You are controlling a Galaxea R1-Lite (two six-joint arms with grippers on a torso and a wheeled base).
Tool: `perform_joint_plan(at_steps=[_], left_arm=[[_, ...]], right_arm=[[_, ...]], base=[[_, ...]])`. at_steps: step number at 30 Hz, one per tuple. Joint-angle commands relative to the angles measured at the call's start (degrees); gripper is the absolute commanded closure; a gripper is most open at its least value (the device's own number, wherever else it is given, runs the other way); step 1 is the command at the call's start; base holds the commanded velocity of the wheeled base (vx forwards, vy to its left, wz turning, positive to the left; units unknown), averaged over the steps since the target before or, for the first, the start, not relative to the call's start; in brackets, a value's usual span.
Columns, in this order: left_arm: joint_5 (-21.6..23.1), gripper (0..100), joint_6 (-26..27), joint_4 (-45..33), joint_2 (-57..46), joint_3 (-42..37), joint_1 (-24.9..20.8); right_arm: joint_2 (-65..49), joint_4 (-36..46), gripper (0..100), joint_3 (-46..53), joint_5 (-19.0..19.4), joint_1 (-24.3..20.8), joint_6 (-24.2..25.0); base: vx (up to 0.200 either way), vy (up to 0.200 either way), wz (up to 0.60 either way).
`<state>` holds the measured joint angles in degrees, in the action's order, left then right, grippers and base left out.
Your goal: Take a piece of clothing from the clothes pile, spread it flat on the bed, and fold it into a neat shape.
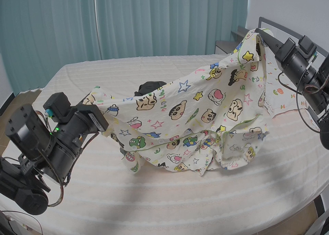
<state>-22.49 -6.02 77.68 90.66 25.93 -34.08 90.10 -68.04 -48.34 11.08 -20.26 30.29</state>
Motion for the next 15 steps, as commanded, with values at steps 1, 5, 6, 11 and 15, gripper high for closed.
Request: perform_joint_plan(at_steps=[1,5,6,11,15], left_arm=[[0.1,100,0.2,-5.6,-8.0,2.5,-0.2],[0.2,100,-0.3,-7.9,-9.6,-0.5,-3.1],[0.3,100,-0.6,-8.0,-9.4,-1.5,-3.1],[2.7,100,-6.4,-7.8,-6.3,-6.2,-3.1],[6.4,100,-16.7,-7.9,-5.9,-6.1,-3.4]], right_arm=[[-2.0,-0.2,100,2.2,-0.2,-0.4,-0.4],[-1.7,-0.4,100,6.0,-0.5,-0.5,-1.7],[-1.3,-0.4,100,6.1,-0.5,-0.5,-1.6],[-0.2,-0.4,100,7.4,-0.5,-0.6,-1.8],[0.2,-0.4,100,7.7,-0.9,-0.6,-1.6]], base=[[0.000,0.000,0.00],[0.000,0.000,0.00],[0.000,0.000,0.00],[0.000,0.000,0.00],[0.000,0.000,0.00]])
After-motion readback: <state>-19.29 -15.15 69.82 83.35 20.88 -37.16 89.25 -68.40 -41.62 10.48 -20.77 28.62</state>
